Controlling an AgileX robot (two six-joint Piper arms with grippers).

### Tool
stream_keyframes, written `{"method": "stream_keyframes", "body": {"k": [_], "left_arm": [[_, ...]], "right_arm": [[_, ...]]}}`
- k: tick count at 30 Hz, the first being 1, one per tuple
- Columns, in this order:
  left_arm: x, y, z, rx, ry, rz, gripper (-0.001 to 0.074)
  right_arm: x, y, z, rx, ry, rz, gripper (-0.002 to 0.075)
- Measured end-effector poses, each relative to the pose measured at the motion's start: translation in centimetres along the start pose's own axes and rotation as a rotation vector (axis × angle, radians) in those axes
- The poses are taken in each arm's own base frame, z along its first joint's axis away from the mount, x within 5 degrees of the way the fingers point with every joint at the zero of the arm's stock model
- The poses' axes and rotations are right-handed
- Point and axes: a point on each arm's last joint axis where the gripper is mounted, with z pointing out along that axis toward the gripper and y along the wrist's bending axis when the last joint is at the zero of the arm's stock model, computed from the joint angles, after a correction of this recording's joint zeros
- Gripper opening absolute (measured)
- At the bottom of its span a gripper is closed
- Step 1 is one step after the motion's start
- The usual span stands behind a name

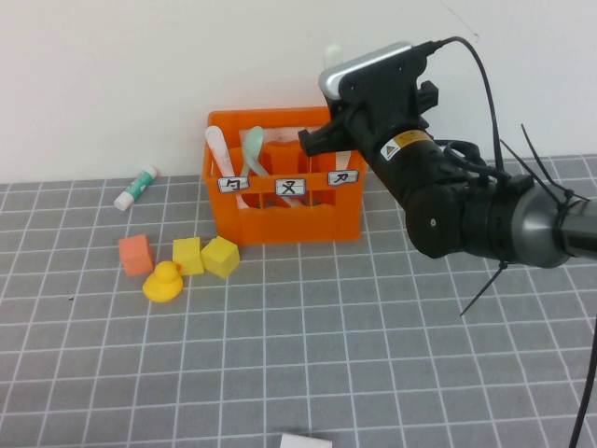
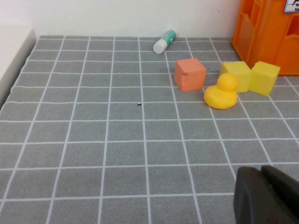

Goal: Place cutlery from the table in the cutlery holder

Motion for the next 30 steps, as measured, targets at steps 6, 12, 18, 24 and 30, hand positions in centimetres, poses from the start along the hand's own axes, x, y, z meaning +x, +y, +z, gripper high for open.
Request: {"method": "stream_keyframes", "body": {"k": [6, 12, 18, 24, 30], "left_arm": [[0.0, 0.0, 0.0, 0.000, 0.000, 0.000, -0.0001], [0.0, 0.0, 0.0, 0.000, 0.000, 0.000, -0.0001], [0.0, 0.0, 0.0, 0.000, 0.000, 0.000, -0.0001], [0.0, 0.0, 0.0, 0.000, 0.001, 0.000, -0.0001], [0.0, 0.0, 0.0, 0.000, 0.001, 0.003, -0.0001]], "right_arm": [[0.5, 0.1, 0.0, -0.018, 0.048, -0.035, 0.0222], [0.3, 0.2, -0.2, -0.047, 0.103, -0.041, 0.0298], [-3.3, 0.0, -1.6, -0.104, 0.154, -0.023, 0.0302], [-6.0, -0.7, -5.4, -0.137, 0.205, 0.080, 0.0260], [-6.2, -2.4, -12.0, -0.089, 0.156, 0.220, 0.0227]]}}
